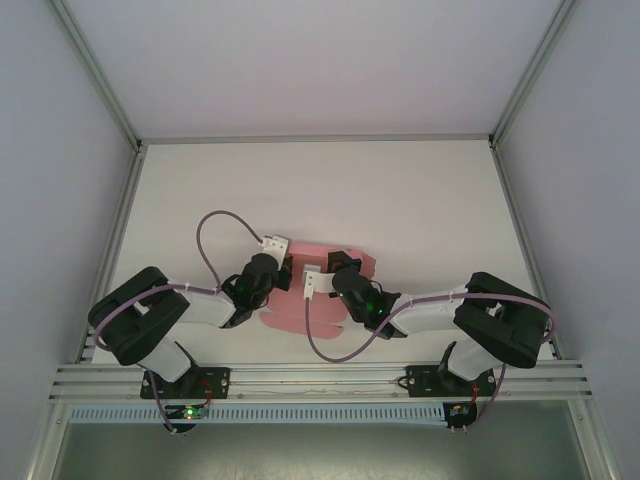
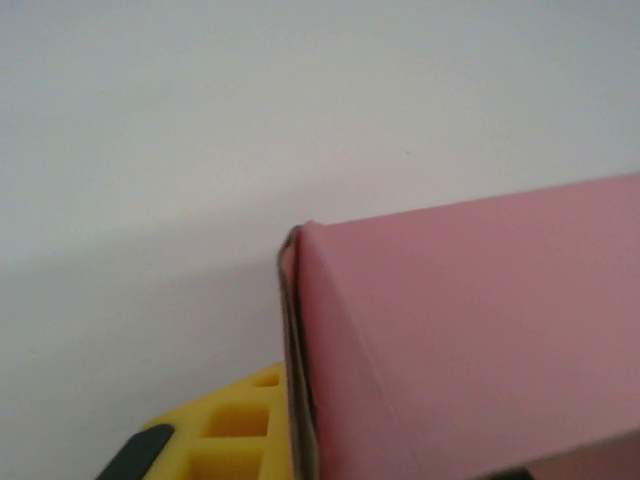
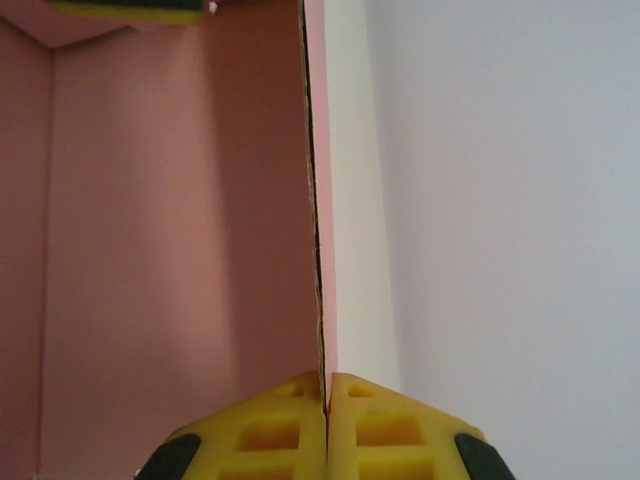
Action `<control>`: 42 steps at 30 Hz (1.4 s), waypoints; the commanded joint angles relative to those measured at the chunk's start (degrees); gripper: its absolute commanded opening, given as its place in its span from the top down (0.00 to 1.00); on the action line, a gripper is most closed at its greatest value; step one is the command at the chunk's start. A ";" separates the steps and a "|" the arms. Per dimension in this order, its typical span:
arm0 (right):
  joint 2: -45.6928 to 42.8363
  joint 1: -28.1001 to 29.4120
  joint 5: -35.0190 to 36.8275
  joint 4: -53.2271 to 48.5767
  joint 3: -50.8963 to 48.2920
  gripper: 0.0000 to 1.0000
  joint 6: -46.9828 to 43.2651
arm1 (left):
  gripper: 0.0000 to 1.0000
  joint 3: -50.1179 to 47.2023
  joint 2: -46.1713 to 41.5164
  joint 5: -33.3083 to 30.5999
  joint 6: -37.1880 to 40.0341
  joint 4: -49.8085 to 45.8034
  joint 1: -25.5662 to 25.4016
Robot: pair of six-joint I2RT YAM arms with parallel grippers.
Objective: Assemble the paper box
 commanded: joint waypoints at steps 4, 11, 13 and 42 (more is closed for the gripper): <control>-1.21 0.48 1.87 -4.07 -1.76 1.00 2.42 | 0.98 0.52 4.67 -20.35 -5.00 -5.10 -0.43; -1.34 0.41 3.12 -6.00 -1.71 1.00 3.46 | 1.00 1.81 5.87 -25.77 -9.40 -9.51 -0.42; -1.33 0.40 3.43 -6.02 -1.59 1.00 3.59 | 1.00 2.38 6.04 -27.25 -10.73 -11.71 -0.38; -1.07 -0.65 3.24 -9.00 -0.57 1.00 6.24 | 1.00 0.65 11.47 -24.97 -10.73 -5.70 -1.12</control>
